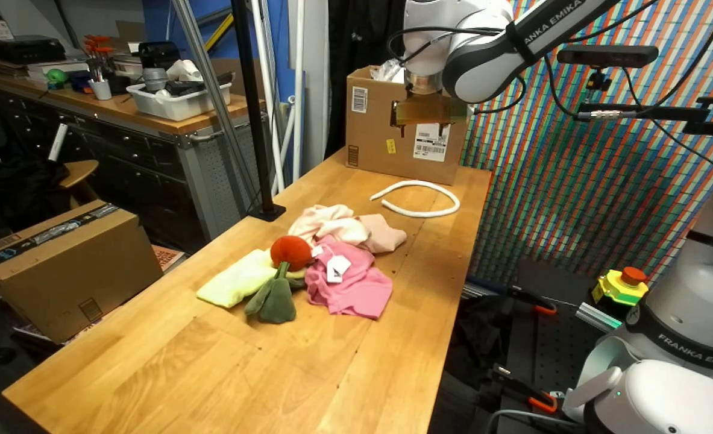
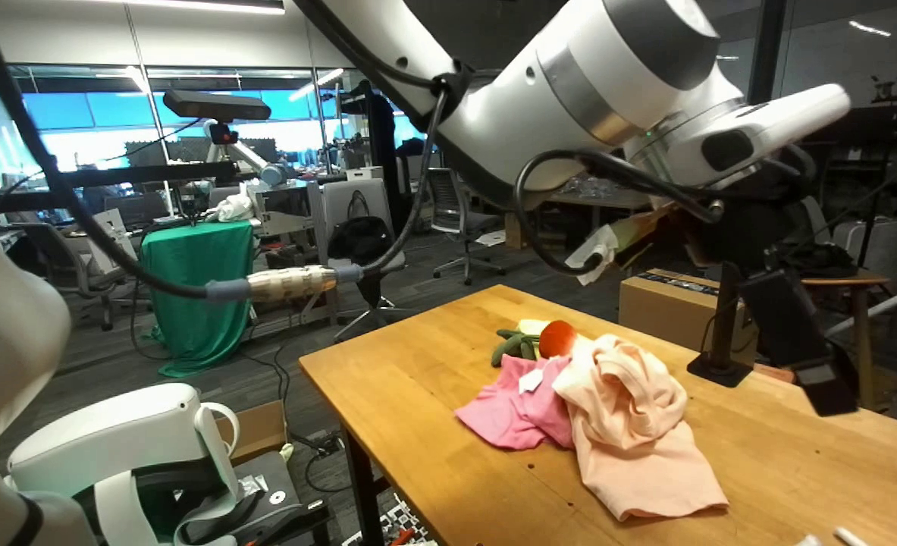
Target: Spread the pile - put the white string on the right, the plush toy on the left and spread the cloths to the sides
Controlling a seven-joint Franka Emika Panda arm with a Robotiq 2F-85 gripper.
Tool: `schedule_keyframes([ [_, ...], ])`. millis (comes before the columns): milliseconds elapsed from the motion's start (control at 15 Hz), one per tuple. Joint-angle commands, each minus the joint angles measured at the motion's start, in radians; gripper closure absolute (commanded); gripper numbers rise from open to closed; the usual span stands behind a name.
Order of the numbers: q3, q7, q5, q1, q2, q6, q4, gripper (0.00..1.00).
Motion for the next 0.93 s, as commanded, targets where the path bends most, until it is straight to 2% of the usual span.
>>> schedule_keyframes([
  [0, 0.037, -0.199, 0.164, 0.041, -0.068, 0.022, -0.071, 0.0],
  [467, 0.12, -0.592, 0.508, 0.125, -0.11, -0.004, -0.131, 0.0],
  [867, 0.187, -0.885, 0.687, 0.193, -0.079, -0.013, -0.125, 0.0],
])
